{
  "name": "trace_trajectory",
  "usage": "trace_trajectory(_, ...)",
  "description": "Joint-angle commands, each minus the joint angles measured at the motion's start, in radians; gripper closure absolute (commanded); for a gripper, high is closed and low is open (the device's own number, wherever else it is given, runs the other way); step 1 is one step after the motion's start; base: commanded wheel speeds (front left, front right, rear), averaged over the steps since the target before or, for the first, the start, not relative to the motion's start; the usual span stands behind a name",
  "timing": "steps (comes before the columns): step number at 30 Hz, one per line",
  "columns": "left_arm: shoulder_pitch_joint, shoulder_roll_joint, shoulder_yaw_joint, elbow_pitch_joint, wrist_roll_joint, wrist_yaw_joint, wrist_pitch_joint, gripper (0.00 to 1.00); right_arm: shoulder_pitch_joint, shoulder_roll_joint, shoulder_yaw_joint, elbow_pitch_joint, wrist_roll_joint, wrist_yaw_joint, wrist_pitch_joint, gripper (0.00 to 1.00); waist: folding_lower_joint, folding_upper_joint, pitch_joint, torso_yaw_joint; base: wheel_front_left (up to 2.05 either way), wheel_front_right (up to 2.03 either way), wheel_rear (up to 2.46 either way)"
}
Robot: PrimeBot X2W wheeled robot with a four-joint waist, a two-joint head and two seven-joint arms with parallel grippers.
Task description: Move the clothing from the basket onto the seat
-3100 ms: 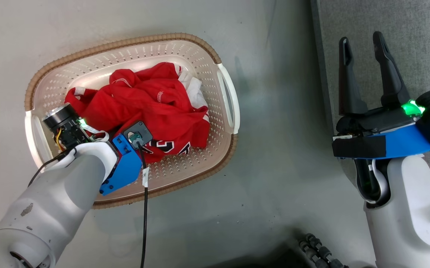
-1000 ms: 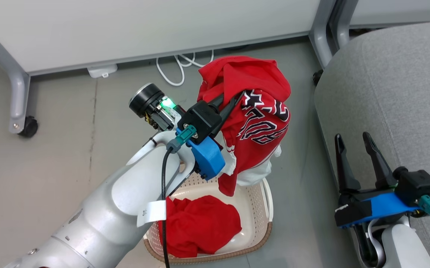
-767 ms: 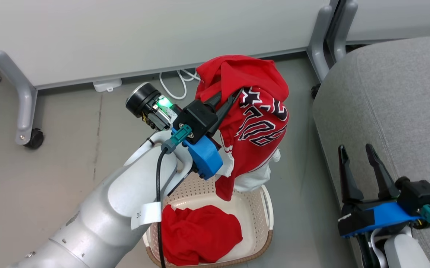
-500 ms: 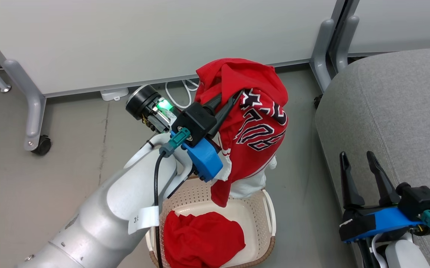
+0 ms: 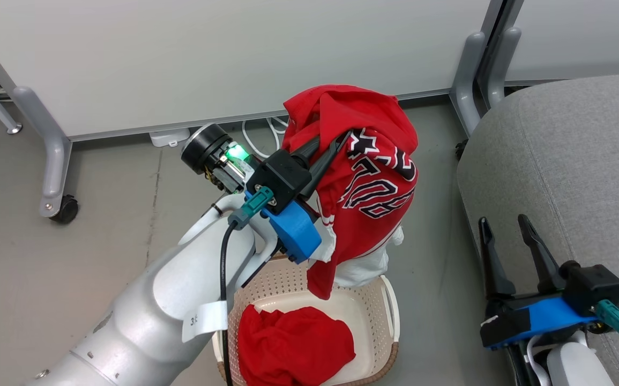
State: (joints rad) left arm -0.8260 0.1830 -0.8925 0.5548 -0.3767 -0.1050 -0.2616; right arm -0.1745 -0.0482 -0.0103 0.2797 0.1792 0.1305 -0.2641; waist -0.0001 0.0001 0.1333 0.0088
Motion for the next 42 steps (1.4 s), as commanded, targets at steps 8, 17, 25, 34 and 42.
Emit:
trace_trajectory(8,0.008,0.001,0.007,-0.010,0.007,0.007,-0.005,1.00,-0.083,-0.008,0.087,-0.025,-0.066,0.000,0.000,0.00,0.0001,-0.0001,0.006,0.000,0.00,0.00,0.00)
trace_trajectory(17,0.010,-0.018,0.002,-0.019,0.016,0.004,-0.005,1.00,-0.204,-0.074,0.229,0.007,-0.077,0.000,0.000,0.00,0.0001,-0.0001,0.022,0.009,0.00,0.00,0.00)
trace_trajectory(25,0.008,-0.041,-0.003,-0.030,0.027,-0.002,-0.005,1.00,-0.288,-0.122,0.343,0.084,-0.067,0.000,0.000,0.00,0.0001,-0.0001,0.034,0.026,0.00,0.00,0.00)
trace_trajectory(34,0.016,-0.057,-0.017,-0.038,0.040,-0.009,-0.005,1.00,-0.354,-0.145,0.426,0.165,-0.054,0.000,0.000,0.00,0.0001,-0.0001,0.038,0.037,0.00,0.00,0.00)
trace_trajectory(42,0.020,-0.058,-0.013,-0.039,0.042,-0.013,-0.005,1.00,-0.359,-0.149,0.449,0.197,-0.037,0.000,0.000,1.00,0.0001,-0.0001,0.036,0.039,0.00,0.00,0.00)
